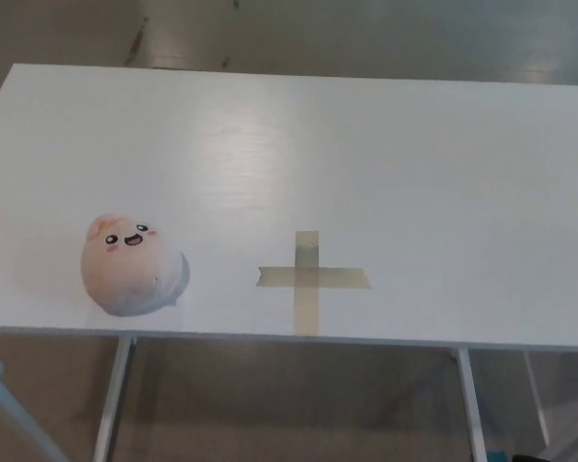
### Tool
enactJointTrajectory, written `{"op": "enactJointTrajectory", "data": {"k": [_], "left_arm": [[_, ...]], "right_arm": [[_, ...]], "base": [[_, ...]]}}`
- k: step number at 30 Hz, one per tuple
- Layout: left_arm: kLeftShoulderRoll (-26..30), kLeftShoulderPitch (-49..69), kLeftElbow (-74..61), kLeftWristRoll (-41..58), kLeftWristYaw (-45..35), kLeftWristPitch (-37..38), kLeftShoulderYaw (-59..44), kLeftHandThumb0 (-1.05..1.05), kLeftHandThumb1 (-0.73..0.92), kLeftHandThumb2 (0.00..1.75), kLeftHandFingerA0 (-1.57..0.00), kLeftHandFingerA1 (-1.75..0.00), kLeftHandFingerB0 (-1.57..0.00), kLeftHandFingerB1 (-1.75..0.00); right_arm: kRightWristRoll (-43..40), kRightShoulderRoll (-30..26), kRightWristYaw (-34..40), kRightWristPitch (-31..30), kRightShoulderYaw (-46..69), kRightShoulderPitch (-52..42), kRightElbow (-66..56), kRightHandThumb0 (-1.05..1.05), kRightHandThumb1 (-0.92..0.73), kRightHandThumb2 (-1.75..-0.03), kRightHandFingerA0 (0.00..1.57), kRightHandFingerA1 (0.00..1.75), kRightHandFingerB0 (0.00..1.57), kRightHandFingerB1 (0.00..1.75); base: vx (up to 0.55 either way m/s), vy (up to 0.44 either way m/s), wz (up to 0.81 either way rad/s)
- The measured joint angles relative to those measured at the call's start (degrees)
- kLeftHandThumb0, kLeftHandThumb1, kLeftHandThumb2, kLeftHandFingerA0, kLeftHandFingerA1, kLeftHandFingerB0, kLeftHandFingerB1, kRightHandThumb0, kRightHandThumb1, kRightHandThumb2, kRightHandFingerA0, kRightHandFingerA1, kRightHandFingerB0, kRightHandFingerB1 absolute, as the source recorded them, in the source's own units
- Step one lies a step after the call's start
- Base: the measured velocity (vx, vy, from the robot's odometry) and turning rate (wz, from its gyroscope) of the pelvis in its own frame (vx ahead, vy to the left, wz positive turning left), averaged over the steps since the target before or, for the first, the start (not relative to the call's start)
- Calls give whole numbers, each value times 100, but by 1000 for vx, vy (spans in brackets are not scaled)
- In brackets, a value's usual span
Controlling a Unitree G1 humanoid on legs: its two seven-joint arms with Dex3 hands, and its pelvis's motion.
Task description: Use the left hand to take the pink dumpling toy on a person's hand and put it on the desk.
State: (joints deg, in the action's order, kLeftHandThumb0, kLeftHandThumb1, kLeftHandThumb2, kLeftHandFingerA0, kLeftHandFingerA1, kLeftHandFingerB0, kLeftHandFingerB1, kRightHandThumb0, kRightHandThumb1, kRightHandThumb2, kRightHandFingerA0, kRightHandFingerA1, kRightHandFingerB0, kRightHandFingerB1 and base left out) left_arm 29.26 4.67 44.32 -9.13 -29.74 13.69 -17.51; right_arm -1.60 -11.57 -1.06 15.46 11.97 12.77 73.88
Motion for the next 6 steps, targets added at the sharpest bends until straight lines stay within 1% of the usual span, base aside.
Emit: {"op": "enactJointTrajectory", "data": {"k": [1,2,3,4,6], "left_arm": [[-1,-123,134,-9,39,-43,34,-34,53,105,0,-47,0,-46],[-10,-441,506,-40,162,-174,118,-62,77,63,-23,-31,-16,-27],[-20,-630,744,-61,254,-252,161,-62,77,63,-23,-31,-16,-27],[-38,-806,985,-87,367,-330,202,-69,66,86,-24,-42,-18,-39],[-47,-869,1079,-95,410,-358,220,-69,66,86,-24,-42,-18,-39]], "right_arm": [[0,4,2,0,0,2,0,-38,-50,-84,51,59,41,54],[0,19,14,0,2,4,0,-33,-65,-59,55,44,49,43],[0,32,23,0,3,4,0,-33,-65,-59,55,44,49,43],[0,51,31,0,5,3,1,-33,-65,-59,54,44,48,42],[0,59,34,0,5,2,1,-33,-65,-59,54,44,48,42]], "base": [[0,0,0],[0,0,0],[0,0,0],[0,0,0],[0,0,0]]}}
